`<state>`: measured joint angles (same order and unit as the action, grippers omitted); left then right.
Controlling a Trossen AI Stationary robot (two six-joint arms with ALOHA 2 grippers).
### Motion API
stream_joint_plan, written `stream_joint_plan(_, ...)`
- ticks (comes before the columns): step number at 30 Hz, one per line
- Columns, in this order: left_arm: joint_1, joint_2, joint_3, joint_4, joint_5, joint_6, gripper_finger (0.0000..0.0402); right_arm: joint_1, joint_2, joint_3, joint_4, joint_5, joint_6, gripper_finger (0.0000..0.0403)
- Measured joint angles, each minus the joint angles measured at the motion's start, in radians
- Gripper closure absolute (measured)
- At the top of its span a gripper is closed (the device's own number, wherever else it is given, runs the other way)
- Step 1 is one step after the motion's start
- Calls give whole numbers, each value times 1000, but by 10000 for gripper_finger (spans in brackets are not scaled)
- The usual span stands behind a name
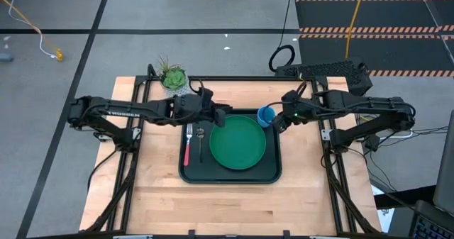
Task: Pick and place plate/cup/fork/spoon on tray
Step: Adjust the green plate on the dark green serving tray
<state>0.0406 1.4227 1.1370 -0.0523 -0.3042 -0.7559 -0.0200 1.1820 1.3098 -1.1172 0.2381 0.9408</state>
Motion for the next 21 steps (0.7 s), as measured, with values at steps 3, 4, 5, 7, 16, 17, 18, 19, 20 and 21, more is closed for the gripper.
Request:
stream_joint_plan(3, 0, 0, 0, 116, 63, 126, 302, 1, 26, 0, -32, -38, 45, 236)
stream_joint_plan(4, 0, 0, 0, 152, 82, 177, 302, 4, 36, 0, -45, -50, 50, 236)
stream_joint_plan(5, 0, 0, 0, 184, 103, 233, 302, 8, 45, -2, -51, -58, 53, 236)
stream_joint_plan(7, 0, 0, 0, 236, 146, 361, 302, 21, 58, -18, -51, -61, 53, 236)
stream_joint_plan(16, -14, -17, 0, 364, 286, 469, 302, 126, 28, -169, 6, -161, 190, 236)
stream_joint_plan(17, -20, -26, 0, 365, 286, 451, 302, 140, 19, -190, 16, -162, 206, 236)
stream_joint_plan(18, -26, -34, -1, 368, 282, 438, 302, 154, 14, -212, 27, -162, 224, 236)
stream_joint_plan(19, -32, -38, -1, 386, 273, 418, 302, 167, 10, -233, 43, -162, 242, 236)
stream_joint_plan(20, -39, -41, 1, 400, 260, 389, 302, 178, 4, -256, 61, -162, 259, 236)
stream_joint_plan(21, -45, -47, 2, 407, 250, 353, 302, 190, 1, -280, 86, -163, 276, 236)
